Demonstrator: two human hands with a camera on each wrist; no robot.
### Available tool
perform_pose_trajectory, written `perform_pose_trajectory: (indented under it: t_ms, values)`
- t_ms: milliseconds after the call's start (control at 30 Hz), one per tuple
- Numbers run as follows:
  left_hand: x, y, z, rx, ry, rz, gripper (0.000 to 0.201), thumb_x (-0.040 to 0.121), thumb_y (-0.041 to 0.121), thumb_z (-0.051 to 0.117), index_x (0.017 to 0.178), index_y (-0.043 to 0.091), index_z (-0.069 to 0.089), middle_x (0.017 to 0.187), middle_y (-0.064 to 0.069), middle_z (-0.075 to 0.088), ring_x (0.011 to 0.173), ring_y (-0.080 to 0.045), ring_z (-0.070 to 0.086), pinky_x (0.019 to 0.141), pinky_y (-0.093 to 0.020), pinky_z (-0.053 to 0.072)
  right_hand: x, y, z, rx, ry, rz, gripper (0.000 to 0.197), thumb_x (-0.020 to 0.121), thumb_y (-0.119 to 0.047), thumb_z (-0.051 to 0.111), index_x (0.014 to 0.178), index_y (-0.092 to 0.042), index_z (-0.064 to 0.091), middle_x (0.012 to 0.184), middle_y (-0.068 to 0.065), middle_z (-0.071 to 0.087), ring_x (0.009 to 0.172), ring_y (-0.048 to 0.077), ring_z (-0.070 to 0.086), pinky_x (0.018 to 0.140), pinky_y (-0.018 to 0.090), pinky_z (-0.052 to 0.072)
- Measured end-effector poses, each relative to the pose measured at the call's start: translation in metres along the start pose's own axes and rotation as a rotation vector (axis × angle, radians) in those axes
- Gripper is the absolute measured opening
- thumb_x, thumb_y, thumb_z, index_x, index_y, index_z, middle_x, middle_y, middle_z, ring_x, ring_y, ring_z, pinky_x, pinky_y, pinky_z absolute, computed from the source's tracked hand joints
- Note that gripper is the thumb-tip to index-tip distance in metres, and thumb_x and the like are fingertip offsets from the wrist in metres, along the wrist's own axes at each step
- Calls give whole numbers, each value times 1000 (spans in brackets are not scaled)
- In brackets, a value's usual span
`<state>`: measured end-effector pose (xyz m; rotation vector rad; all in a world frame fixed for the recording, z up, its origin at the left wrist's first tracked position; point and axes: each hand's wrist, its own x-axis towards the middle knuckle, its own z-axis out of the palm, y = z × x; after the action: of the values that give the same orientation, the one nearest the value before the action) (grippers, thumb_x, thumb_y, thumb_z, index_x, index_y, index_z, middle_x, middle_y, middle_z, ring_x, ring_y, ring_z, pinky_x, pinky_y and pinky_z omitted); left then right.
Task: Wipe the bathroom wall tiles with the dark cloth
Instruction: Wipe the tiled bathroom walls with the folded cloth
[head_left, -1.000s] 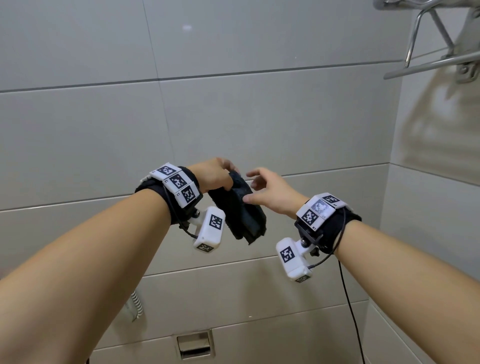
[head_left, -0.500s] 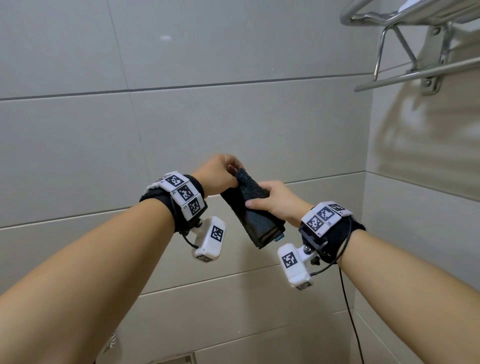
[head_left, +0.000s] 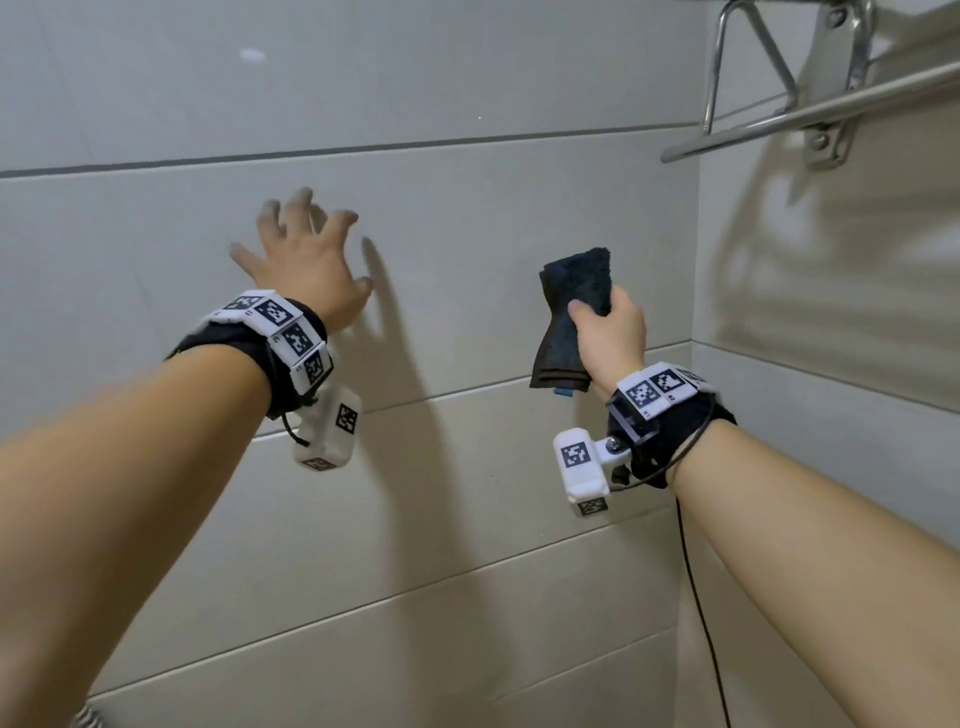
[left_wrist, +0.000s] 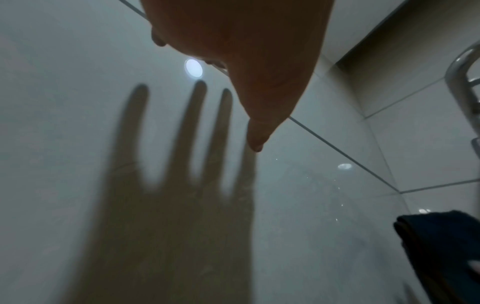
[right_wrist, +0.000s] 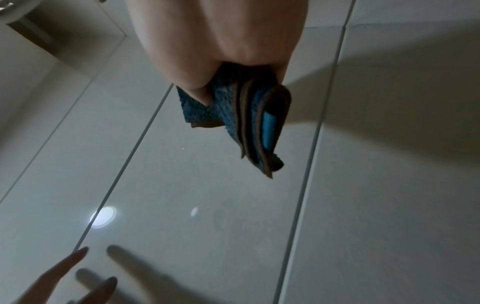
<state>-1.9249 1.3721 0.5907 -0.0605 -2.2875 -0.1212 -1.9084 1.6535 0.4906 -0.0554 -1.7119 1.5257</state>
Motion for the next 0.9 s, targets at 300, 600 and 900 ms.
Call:
perform_pose_trajectory:
  t_ms: [300, 600, 900]
  values:
    - [38, 18, 15, 181, 34, 107, 105, 72, 68, 72, 152, 47, 7, 165, -1, -16, 151, -33, -13, 108, -77, 9, 68, 15, 11, -123, 281, -131, 46, 92, -17, 52, 137, -22, 54, 122, 9, 52, 107, 17, 47, 96, 21, 38]
    - [44, 14, 29, 196, 71, 117, 111, 72, 61, 75, 152, 48, 0, 164, -3, -20, 150, -34, -18, 107, -79, 6, 54, 20, 82, -484, 256, -356, 61, 95, -37, 48, 152, -25, 33, 156, 5, 32, 124, 34, 42, 108, 38, 30]
    - [44, 14, 30, 212, 77, 129, 111, 74, 65, 71, 153, 46, -5, 163, -4, -23, 150, -35, -19, 107, -79, 6, -6, 38, 130, -693, -12, -518, 70, 94, -53, 30, 156, -24, 17, 165, 4, 5, 150, 30, 6, 117, 56, 11]
